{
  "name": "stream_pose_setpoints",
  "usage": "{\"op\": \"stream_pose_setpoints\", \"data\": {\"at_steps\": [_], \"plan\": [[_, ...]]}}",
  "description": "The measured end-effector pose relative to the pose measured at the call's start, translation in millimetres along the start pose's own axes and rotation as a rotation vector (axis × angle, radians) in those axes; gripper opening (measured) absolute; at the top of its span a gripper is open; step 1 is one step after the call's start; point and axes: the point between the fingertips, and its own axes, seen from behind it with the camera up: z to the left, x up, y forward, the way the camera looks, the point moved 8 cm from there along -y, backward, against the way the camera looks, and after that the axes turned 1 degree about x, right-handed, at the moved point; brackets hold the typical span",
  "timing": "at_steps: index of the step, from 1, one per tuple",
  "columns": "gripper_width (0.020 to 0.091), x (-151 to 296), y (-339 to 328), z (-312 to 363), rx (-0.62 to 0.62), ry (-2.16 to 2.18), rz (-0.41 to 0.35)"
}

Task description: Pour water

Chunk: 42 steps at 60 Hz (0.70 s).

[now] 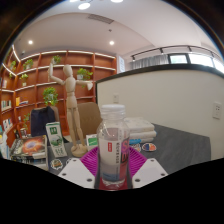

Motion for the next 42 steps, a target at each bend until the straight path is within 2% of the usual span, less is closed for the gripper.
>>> {"op": "stream_pose_setpoints", "data": {"at_steps": [8,13,17,23,29,42], "plan": [[0.0515,-3.2,-2.9,-0.4,-0.003,-0.008,0.0],[0.0754,-15.8,-4.5,1.3,0.003,-0.011,0.057],[0.0819,-23.8,-9.3,5.8,0.032,-0.008,0.09],[0.0834,-21.9,-28.4,8.8,0.069,-0.023,0.091],[0.0839,-18.4,-66.4,7.4,0.118,-0.03,0.131],[0.0842,28.6,-170.7,-24.4,0.182,-0.002,0.064]]}}
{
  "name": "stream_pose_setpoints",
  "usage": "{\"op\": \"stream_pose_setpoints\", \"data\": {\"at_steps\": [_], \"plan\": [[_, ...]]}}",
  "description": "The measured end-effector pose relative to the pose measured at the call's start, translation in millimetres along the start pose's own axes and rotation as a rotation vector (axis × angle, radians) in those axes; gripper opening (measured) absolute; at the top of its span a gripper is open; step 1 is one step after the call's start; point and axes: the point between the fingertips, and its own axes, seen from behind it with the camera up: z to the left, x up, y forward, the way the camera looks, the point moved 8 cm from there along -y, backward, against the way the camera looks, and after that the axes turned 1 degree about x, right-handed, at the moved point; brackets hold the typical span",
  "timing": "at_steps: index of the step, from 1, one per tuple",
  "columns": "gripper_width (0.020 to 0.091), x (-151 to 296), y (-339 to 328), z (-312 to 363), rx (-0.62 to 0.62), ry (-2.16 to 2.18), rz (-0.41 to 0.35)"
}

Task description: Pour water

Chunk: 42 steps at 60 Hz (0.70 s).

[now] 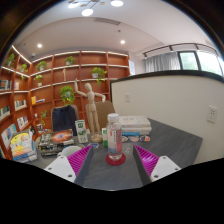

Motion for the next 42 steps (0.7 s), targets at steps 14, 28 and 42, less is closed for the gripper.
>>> {"op": "stream_pose_setpoints", "data": {"at_steps": [14,28,42], "plan": [[0.0862,19.1,-88.1,-2.6,0.075,0.054,-0.091],[0.0865,11.8,-116.7,3.7,0.087,-0.014,-0.061],[0.0866,1.8,-125.0,8.3,0.107,-0.073,-0.029]]}}
